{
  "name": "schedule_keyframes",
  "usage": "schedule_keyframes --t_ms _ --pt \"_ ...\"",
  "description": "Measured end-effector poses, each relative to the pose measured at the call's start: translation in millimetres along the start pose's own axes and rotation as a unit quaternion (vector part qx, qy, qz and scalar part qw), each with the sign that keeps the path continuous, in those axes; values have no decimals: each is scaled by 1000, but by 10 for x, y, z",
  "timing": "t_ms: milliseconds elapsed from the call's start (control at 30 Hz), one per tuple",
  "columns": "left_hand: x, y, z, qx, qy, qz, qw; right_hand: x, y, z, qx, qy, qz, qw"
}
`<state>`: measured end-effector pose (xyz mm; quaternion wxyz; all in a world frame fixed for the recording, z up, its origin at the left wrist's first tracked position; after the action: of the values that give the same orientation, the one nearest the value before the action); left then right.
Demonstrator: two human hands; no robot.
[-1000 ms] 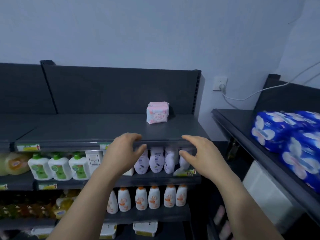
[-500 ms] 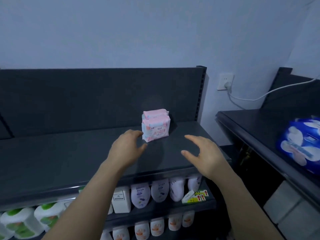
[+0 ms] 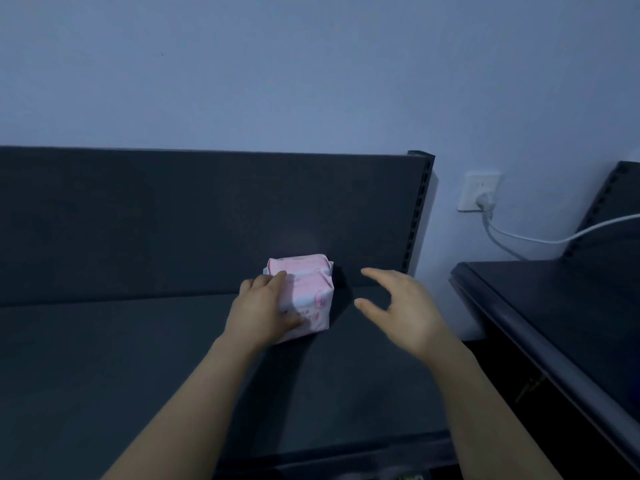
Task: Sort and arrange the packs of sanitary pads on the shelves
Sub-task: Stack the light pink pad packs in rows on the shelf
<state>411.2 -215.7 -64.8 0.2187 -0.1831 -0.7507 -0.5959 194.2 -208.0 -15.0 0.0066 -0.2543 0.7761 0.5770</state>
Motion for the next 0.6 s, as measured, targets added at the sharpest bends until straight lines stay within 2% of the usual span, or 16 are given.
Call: schedule_keyframes --t_ms 100,233,367,600 --pt "-36 -27 -50 14 20 -5 1000 84 -70 -234 -6 14 5 1000" --pt "-163 76 26 31 34 48 998 96 -195 -507 -18 37 2 999" --pt "-391 458 186 107 64 147 981 -67 -346 -766 -19 81 5 997" --pt "-708 1025 424 246 101 171 949 -412 -809 -1113 -66 142 32 987"
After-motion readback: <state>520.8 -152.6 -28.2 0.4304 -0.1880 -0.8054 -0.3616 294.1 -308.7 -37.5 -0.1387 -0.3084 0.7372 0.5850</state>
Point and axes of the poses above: each hand's wrist, its own z-axis away from the middle knuckle, its own y-axis out of the back of the hand, x = y × z, the point moved 8 cm from there along -z, towards the middle knuckle, and after that the axes turned 9 degrees about z, right-handed, at the moved point
